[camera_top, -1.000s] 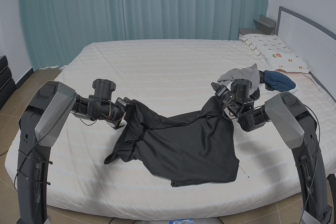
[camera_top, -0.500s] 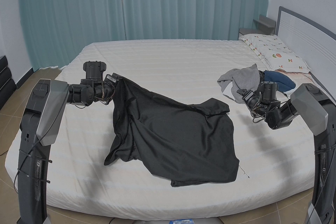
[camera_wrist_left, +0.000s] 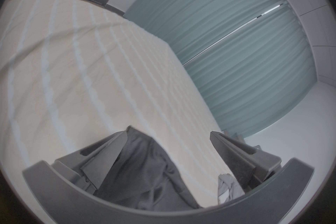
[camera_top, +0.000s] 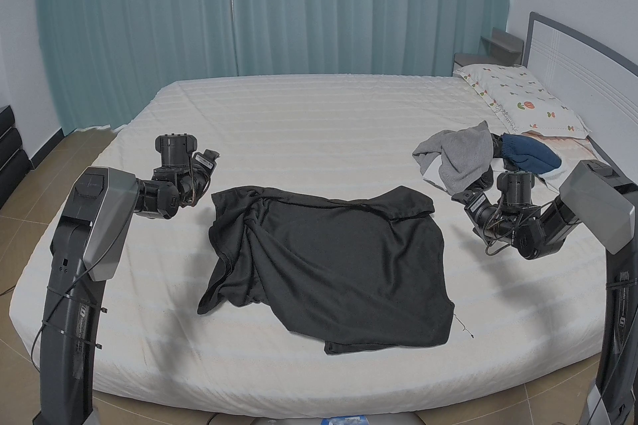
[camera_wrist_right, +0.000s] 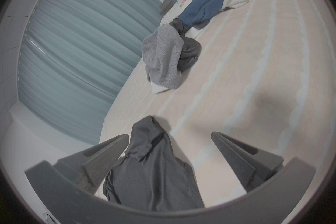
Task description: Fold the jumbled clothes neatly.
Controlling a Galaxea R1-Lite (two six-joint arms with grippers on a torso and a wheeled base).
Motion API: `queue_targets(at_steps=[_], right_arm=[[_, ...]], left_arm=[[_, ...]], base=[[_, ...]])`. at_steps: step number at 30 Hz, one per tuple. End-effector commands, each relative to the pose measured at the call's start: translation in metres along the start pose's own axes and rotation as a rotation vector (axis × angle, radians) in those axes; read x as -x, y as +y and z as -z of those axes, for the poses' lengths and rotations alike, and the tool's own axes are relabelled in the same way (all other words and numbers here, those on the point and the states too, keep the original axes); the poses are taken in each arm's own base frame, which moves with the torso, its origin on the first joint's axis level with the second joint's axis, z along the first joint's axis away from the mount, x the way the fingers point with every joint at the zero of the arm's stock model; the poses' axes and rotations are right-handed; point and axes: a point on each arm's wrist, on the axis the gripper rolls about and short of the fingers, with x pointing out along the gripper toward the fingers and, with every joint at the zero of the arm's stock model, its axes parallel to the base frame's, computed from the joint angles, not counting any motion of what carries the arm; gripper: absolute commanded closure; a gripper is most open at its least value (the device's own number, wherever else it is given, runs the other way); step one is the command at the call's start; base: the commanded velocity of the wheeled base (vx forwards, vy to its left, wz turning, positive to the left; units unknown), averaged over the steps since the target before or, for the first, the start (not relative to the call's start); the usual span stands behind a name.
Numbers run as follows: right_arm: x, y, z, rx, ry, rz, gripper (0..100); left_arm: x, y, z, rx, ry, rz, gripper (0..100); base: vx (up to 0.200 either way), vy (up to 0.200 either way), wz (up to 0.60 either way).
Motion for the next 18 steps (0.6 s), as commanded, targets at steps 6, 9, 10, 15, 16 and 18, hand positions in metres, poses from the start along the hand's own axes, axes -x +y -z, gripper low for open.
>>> queue_targets(at_steps=[6,9,10,15,16,18], right_arm=[[0.036,-0.003,0.017,0.013,0.12,-0.008,0],[0.043,-0.007,0.021,0.023,0.16,-0.007,0],[0.045,-0.011,0.025,0.041,0.189,-0.008,0],[0.05,-0.021,0.035,0.065,0.242,0.013,0],[0.051,-0.022,0.037,0.065,0.249,0.015,0],[0.053,-0.022,0.044,0.065,0.269,0.021,0]], left_arm=[[0.053,-0.001,-0.003,0.009,0.194,-0.006,0],[0.066,0.003,0.0,0.011,0.227,-0.021,0],[0.076,0.006,0.002,0.014,0.252,-0.033,0],[0.109,0.021,0.006,0.037,0.346,-0.044,0],[0.115,0.024,0.009,0.039,0.362,-0.044,0],[0.127,0.034,0.015,0.04,0.384,-0.046,0]], base=[[0.0,0.0,0.0],[0.0,0.0,0.0],[0.0,0.0,0.0],[0.0,0.0,0.0],[0.0,0.0,0.0],[0.0,0.0,0.0]])
